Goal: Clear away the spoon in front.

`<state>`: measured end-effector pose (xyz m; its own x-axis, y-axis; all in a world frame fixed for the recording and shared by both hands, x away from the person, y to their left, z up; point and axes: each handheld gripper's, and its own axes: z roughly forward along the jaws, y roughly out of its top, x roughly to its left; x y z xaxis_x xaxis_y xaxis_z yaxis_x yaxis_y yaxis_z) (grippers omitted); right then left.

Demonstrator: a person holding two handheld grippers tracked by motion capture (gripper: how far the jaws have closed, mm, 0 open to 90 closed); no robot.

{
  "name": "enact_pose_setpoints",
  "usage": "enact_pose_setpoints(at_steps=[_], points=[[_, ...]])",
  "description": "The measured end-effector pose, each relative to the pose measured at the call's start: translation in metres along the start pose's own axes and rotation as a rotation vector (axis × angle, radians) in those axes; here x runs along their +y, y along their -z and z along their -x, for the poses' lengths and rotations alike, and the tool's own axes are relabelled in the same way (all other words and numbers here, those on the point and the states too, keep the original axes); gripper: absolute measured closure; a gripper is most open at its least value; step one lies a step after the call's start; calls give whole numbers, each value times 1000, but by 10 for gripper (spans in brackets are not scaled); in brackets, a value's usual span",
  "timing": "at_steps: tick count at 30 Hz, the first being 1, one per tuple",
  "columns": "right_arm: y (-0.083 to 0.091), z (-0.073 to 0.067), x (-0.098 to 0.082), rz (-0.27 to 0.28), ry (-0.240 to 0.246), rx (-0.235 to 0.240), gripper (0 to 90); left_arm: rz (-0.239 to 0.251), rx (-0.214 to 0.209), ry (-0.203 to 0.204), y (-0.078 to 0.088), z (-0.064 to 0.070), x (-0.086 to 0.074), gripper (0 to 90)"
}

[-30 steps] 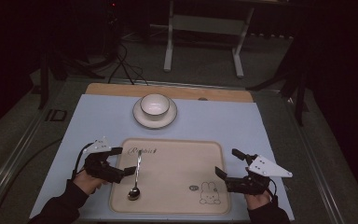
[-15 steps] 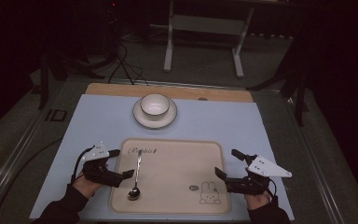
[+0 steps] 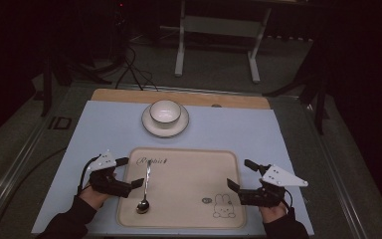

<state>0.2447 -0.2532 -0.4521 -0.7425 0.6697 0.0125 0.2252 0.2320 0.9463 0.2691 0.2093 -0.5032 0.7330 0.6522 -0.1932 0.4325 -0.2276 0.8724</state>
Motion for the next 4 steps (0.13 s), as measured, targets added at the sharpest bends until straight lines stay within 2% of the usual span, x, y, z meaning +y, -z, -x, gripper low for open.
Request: enact_pose_setpoints(at_steps=[4], points=[[0, 0, 0, -1, -2, 0, 127, 6, -1, -2, 1, 1, 0, 8]])
